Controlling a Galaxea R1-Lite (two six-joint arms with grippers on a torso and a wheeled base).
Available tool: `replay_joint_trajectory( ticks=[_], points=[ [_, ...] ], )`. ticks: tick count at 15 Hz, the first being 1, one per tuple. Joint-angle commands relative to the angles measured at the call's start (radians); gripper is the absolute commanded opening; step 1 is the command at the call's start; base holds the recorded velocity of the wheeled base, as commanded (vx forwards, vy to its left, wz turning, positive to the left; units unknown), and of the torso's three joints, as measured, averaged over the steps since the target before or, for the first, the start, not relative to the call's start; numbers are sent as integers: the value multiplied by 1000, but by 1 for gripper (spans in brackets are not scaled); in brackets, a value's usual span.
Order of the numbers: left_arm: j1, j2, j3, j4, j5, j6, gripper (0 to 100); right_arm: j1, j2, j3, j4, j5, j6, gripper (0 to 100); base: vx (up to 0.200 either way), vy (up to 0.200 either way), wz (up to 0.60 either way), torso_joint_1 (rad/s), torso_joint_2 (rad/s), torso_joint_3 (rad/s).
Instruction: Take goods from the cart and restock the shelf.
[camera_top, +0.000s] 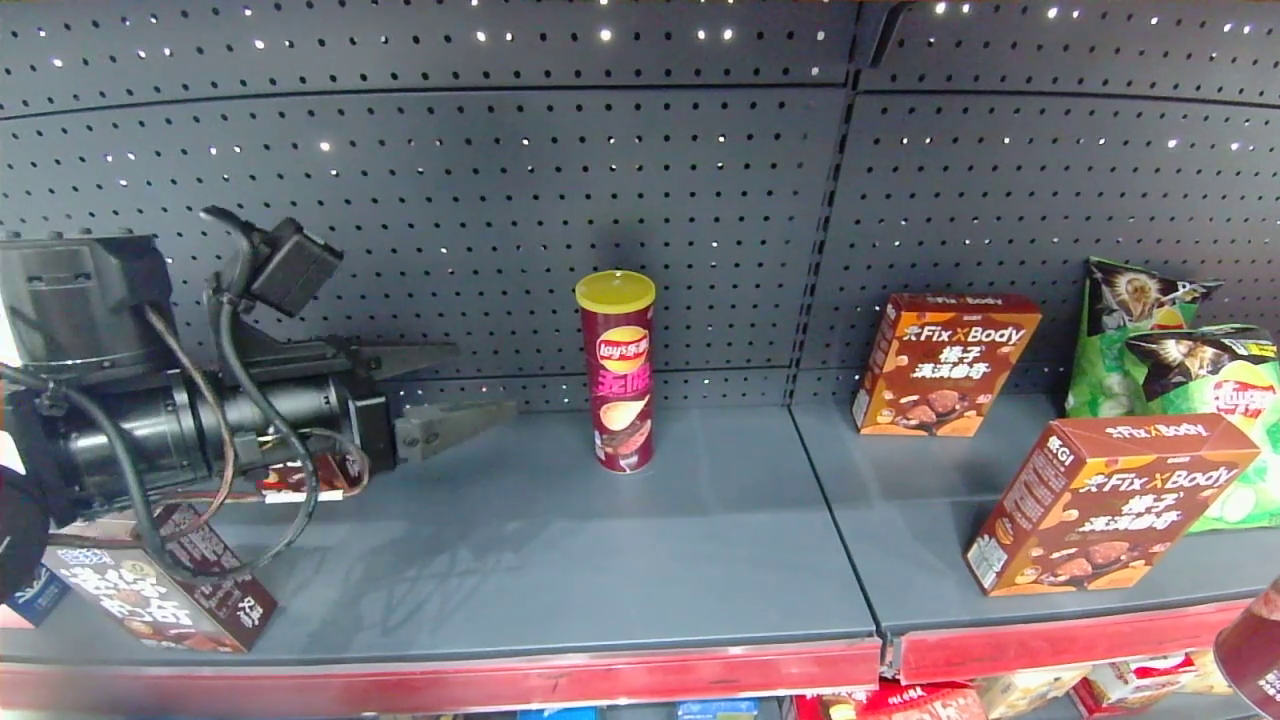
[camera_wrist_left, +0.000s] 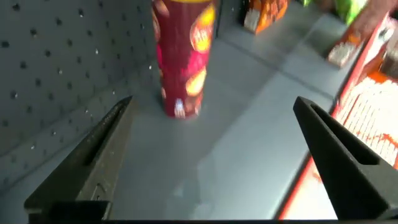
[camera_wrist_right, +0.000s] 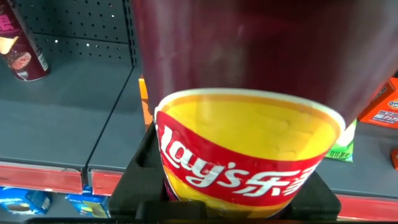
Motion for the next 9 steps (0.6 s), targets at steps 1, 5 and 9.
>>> replay_joint_trajectory(
  ticks=[1, 5, 9],
  points=[
    [-3, 73, -50, 0, -3, -12, 100, 2, -3, 0, -1, 1, 0, 0, 0, 0, 0, 0, 0, 0],
    [-22, 150, -66, -1, -4, -9, 100, 11, 9, -9, -3, 2, 0, 0, 0, 0, 0, 0, 0, 0],
    [-21, 237, -156, -1, -24, -8, 100, 11, 9, -12, -4, 2, 0, 0, 0, 0, 0, 0, 0, 0]
  ],
)
